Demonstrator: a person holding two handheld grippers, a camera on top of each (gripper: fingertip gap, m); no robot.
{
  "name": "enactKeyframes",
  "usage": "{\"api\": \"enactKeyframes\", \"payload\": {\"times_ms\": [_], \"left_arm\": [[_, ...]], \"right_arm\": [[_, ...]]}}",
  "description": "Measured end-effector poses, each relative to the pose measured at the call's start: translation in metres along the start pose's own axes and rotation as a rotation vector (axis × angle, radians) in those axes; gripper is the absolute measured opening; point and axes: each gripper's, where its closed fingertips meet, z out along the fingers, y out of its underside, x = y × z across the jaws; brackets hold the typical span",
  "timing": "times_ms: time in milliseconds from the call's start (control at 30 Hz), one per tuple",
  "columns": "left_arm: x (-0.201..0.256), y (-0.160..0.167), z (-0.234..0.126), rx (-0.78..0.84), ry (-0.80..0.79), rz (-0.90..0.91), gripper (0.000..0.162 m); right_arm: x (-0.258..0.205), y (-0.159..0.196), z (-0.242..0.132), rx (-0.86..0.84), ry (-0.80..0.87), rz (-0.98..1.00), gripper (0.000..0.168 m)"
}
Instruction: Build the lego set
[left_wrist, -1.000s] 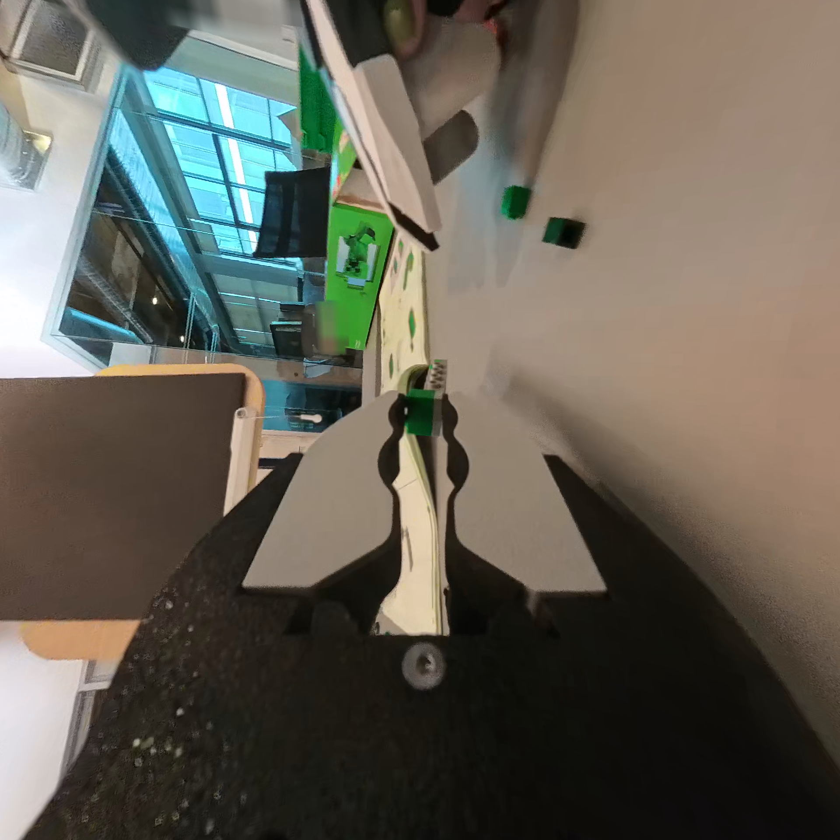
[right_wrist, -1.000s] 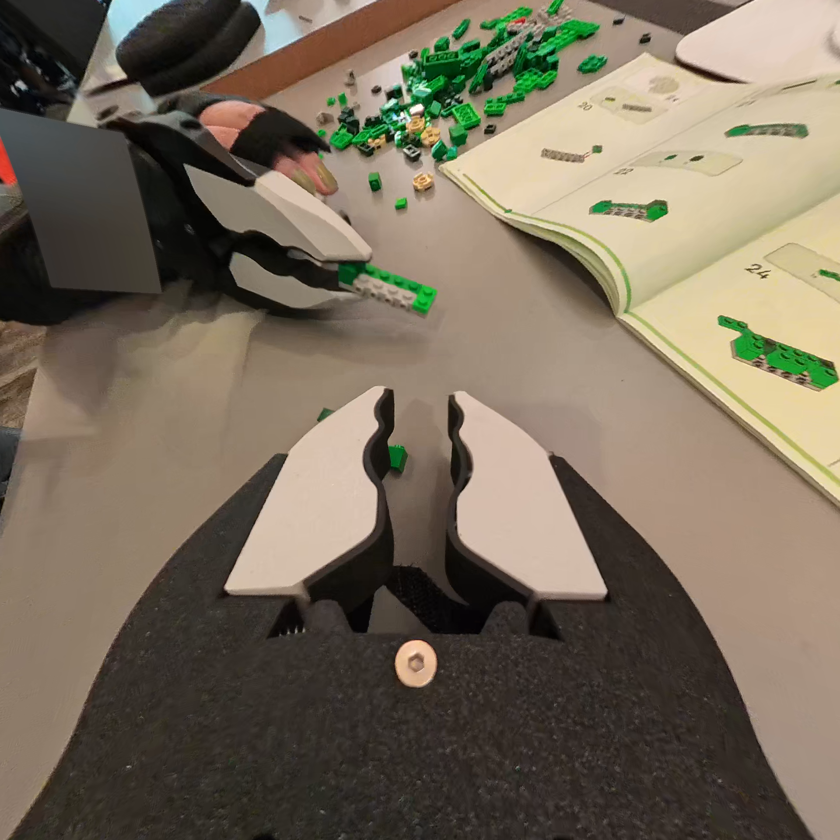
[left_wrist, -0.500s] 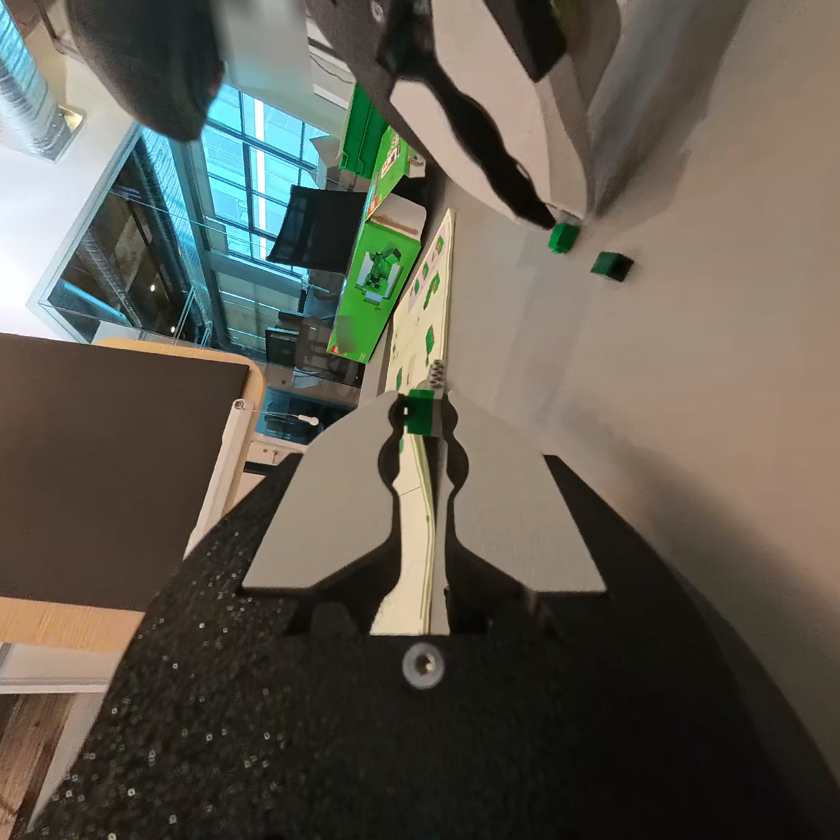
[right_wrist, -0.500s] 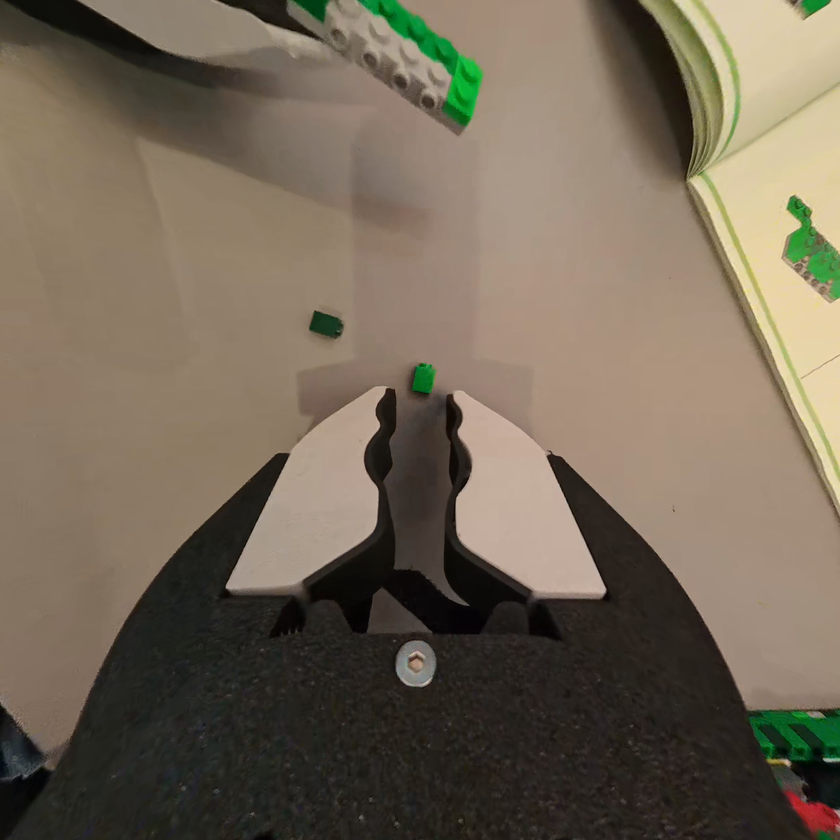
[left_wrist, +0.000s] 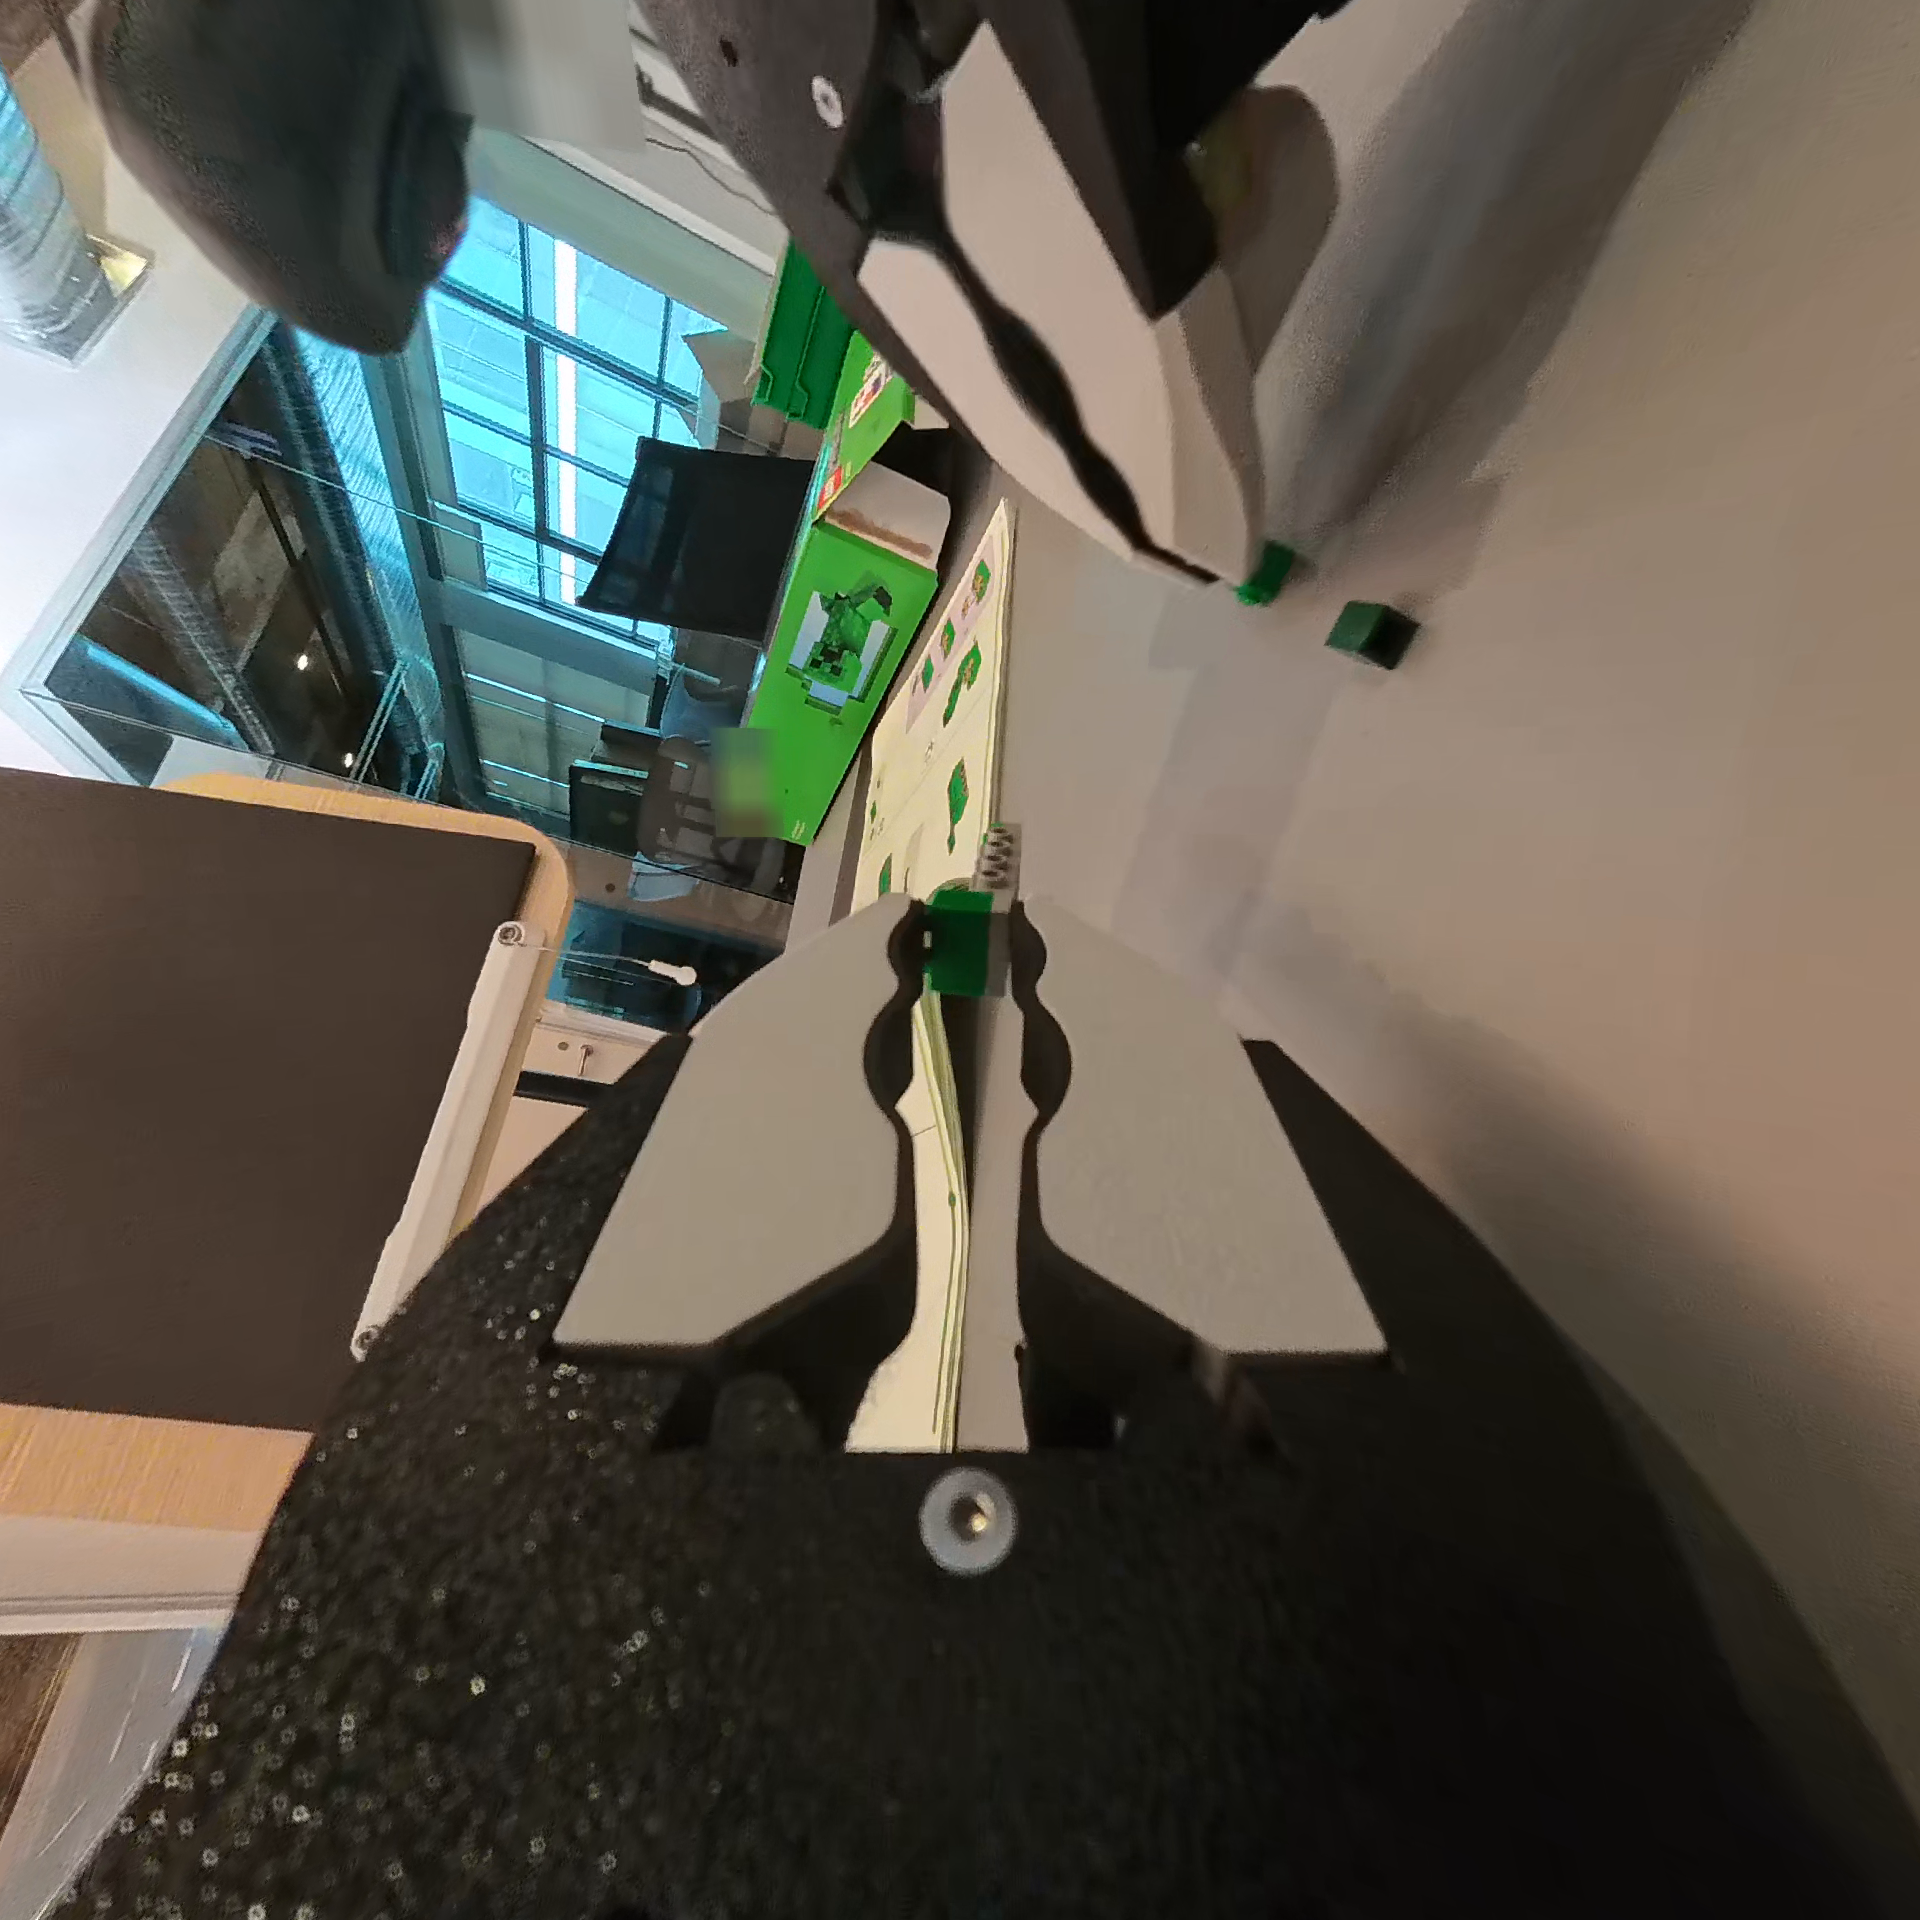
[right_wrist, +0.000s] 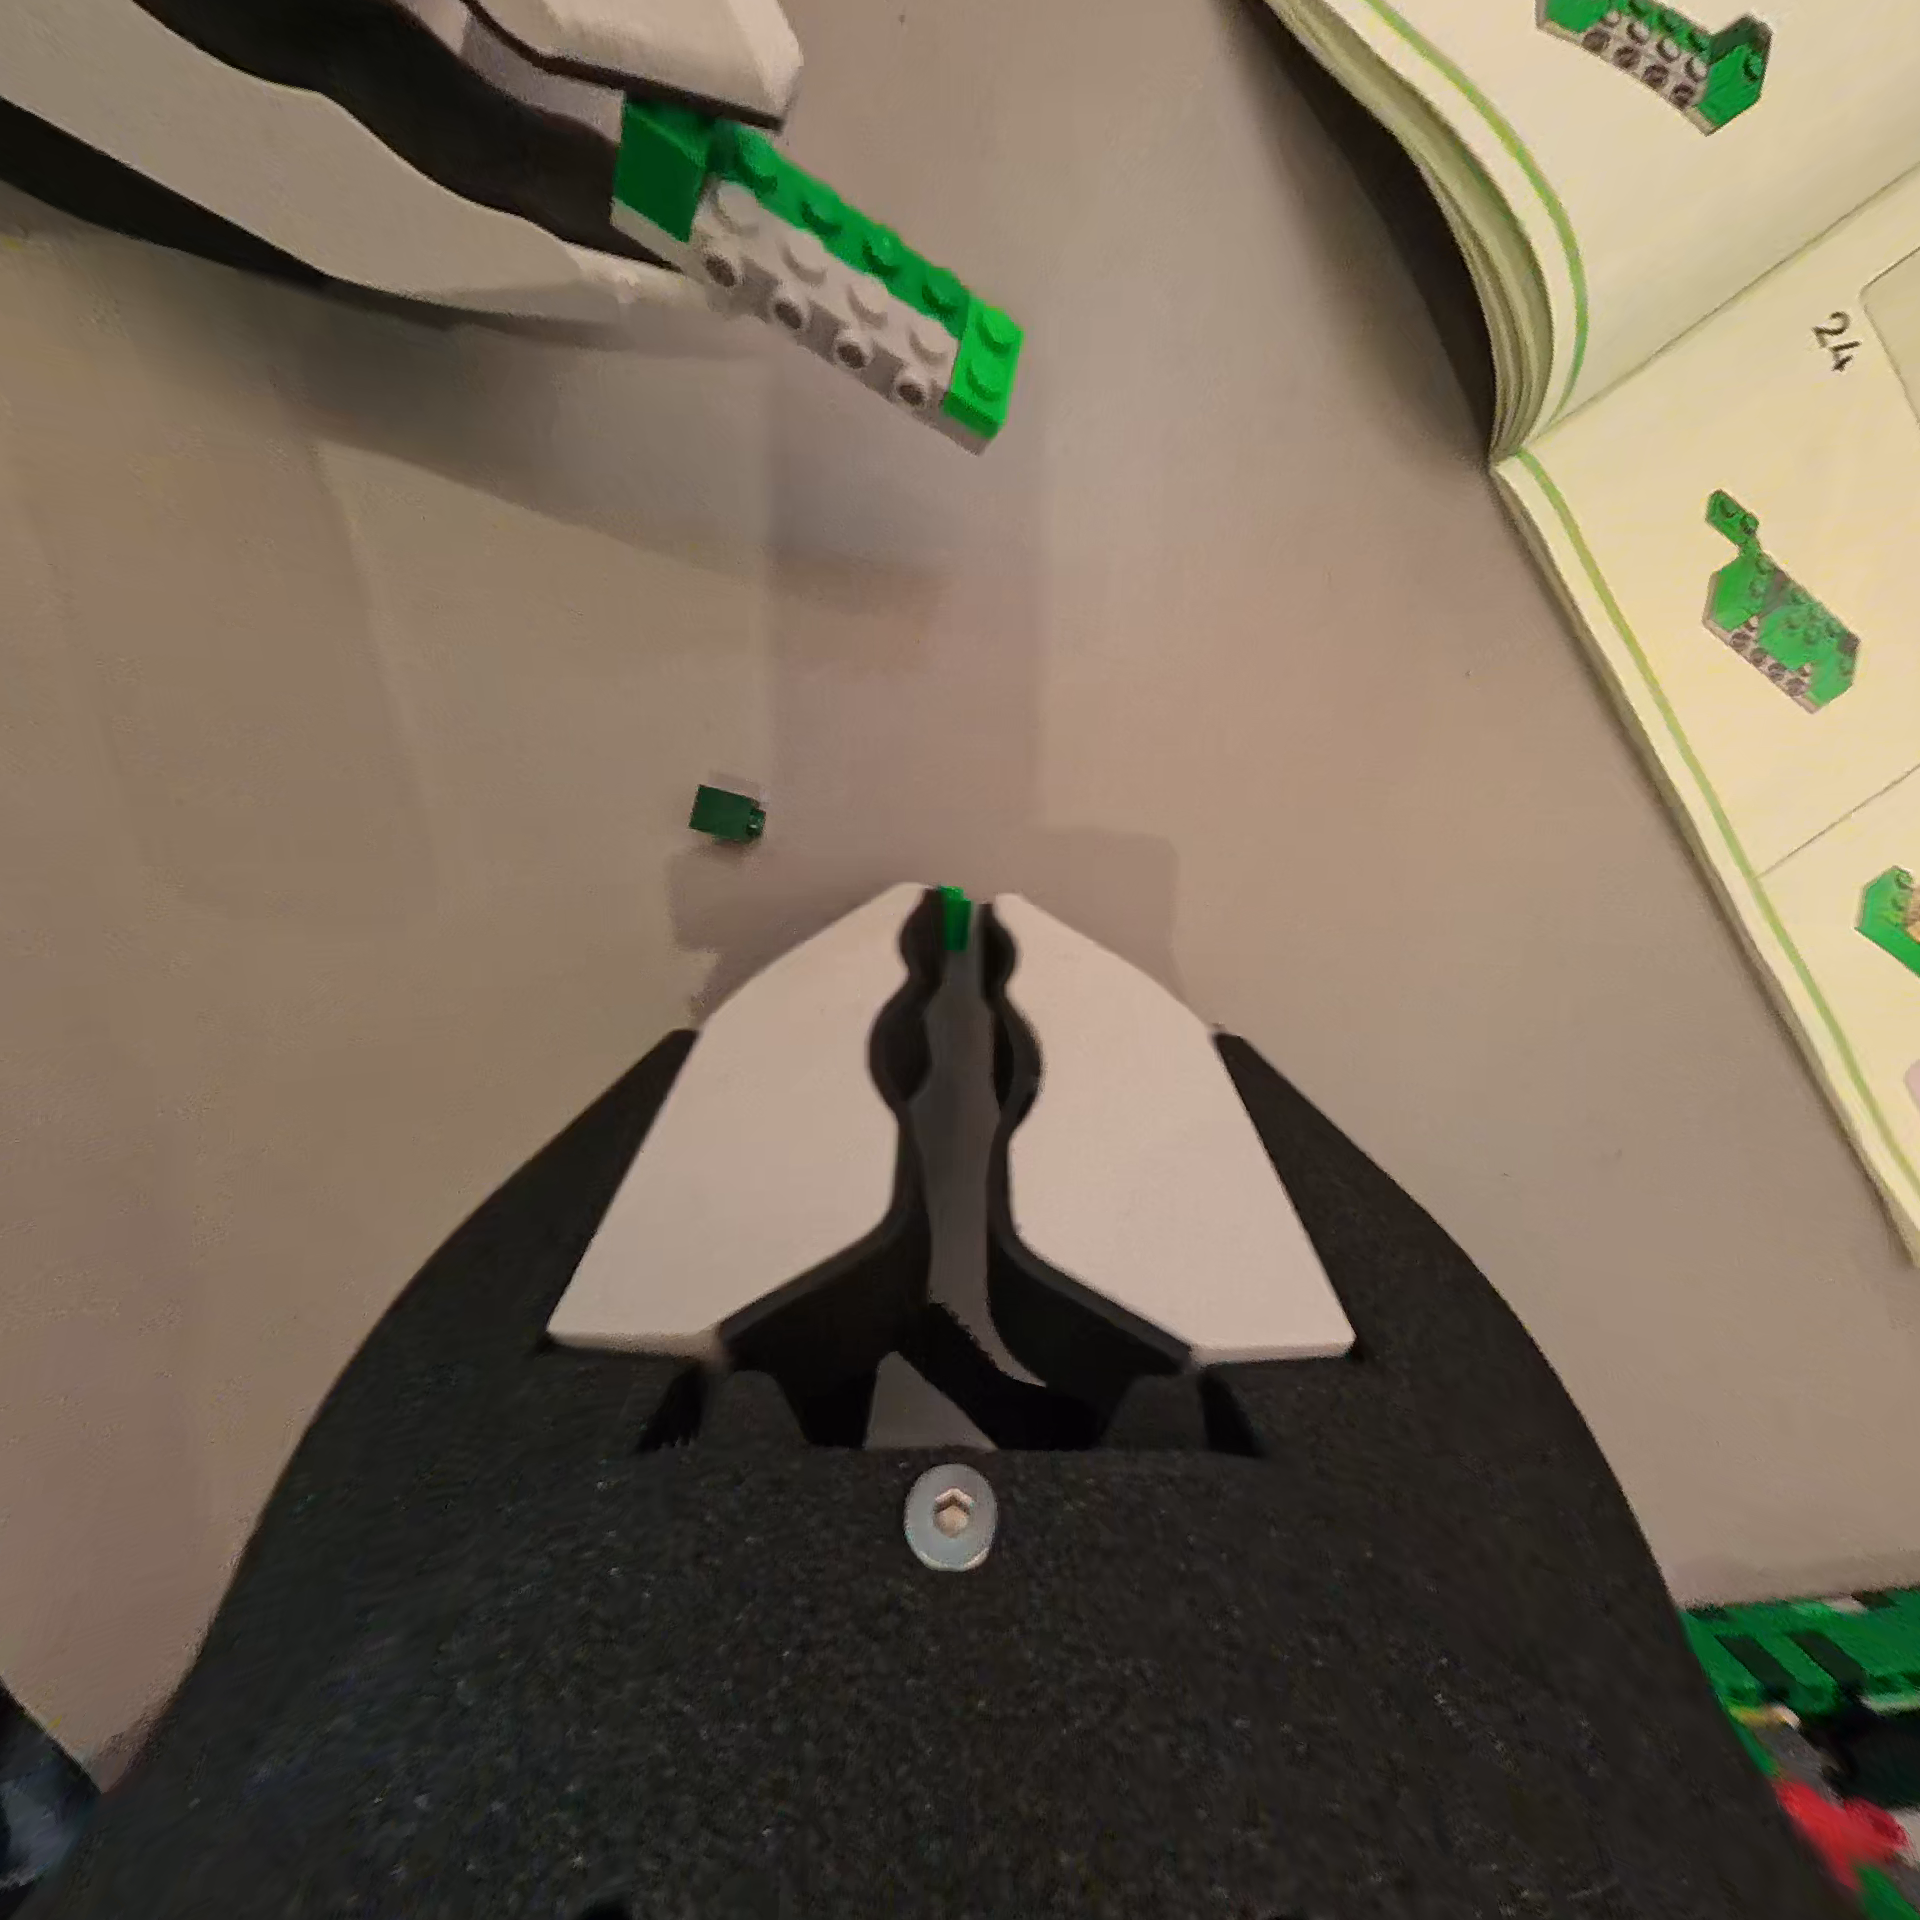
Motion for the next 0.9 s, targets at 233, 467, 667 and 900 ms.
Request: {"api": "enactKeyframes", "payload": {"times_ms": [233,467,667,900], "left_arm": [[-0.004,0.001,-0.001,0.000,-0.016,-0.013,0.015],[-0.045,0.005,-0.023,-0.008,-0.273,0.022,0.015],[-0.066,0.028,-0.041,-0.058,-0.368,-0.002,0.015],[-0.067,0.030,-0.043,-0.061,-0.369,-0.003,0.015]], "right_arm": [[0.006,0.000,-0.023,-0.302,-0.156,0.022,0.002],[-0.005,0.001,-0.021,-0.701,-0.403,0.130,0.031],[0.000,0.001,-0.011,-0.950,-0.292,0.124,0.026],[0.004,0.005,-0.008,-1.107,-0.188,0.088,0.018]]}}
